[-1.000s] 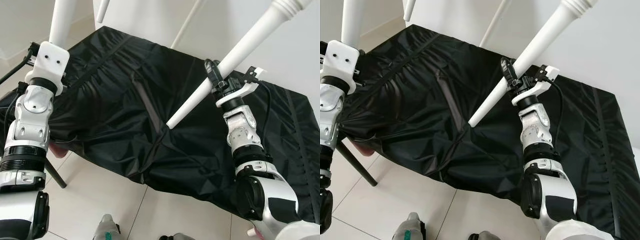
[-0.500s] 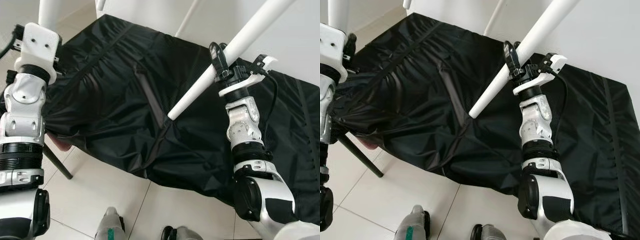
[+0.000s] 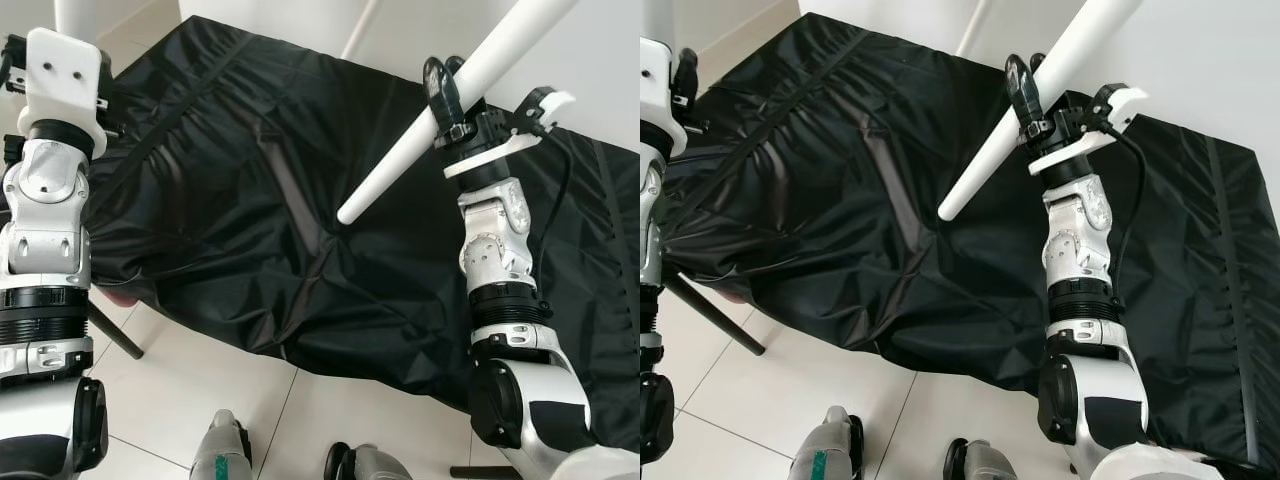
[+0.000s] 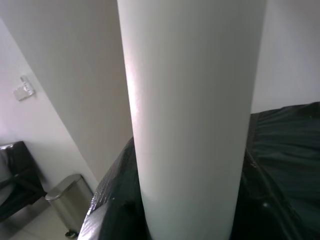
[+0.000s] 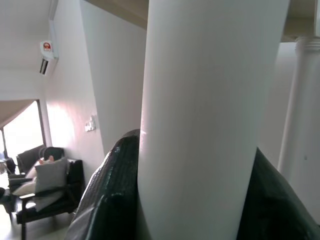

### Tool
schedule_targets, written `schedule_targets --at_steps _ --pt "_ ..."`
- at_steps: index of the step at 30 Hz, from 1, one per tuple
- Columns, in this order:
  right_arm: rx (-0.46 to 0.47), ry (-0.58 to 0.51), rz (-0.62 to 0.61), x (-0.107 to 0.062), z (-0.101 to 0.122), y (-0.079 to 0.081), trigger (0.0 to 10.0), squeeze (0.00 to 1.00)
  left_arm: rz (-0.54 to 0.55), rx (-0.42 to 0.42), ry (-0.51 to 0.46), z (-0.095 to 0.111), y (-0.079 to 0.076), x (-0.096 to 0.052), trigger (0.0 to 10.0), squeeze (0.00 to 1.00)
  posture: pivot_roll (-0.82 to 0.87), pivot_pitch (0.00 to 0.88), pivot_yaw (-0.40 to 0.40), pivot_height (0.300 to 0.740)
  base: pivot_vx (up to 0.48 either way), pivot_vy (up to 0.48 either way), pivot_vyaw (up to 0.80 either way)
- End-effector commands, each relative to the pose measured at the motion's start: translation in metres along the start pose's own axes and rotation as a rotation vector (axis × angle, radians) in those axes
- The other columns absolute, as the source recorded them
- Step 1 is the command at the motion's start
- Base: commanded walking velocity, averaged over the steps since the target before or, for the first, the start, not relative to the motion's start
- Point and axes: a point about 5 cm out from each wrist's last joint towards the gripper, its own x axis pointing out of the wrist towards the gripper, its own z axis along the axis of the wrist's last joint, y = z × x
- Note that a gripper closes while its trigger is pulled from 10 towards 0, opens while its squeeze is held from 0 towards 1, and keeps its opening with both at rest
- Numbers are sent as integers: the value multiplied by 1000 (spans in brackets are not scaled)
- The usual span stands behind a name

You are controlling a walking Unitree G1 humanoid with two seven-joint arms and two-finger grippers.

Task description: Building children table

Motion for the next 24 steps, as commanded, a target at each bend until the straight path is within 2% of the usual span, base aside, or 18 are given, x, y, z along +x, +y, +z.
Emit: schedule_targets --at_steps 1,2,3,6,14,17,24 --pt "-202 -15 280 16 8 32 6078 0 -78 23 -167 34 -21 2 10000 0 41 0 -51 740 0 0 0" --pt "-204 25 280 10 1 31 6627 0 -81 17 -158 30 -25 1 10000 0 43 0 -54 740 0 0 0" --pt "-206 35 290 7 0 32 0 0 -71 -2 -155 29 -26 0 10000 0 43 0 -55 740 0 0 0" --pt "-208 37 298 6 0 33 0 0 -64 -16 -155 28 -27 0 10000 0 43 0 -55 740 0 0 0" --pt "-265 8 349 7 18 35 0 0 -74 -53 -164 28 -30 -3 10000 0 37 0 -65 740 0 0 0" --pt "-323 7 363 4 31 33 0 0 -73 -73 -160 24 -32 -11 10000 0 26 0 -66 740 0 0 0" --pt "-345 -49 366 8 48 33 0 0 -58 -52 -167 25 -29 -13 10000 0 22 0 -63 740 0 0 0"
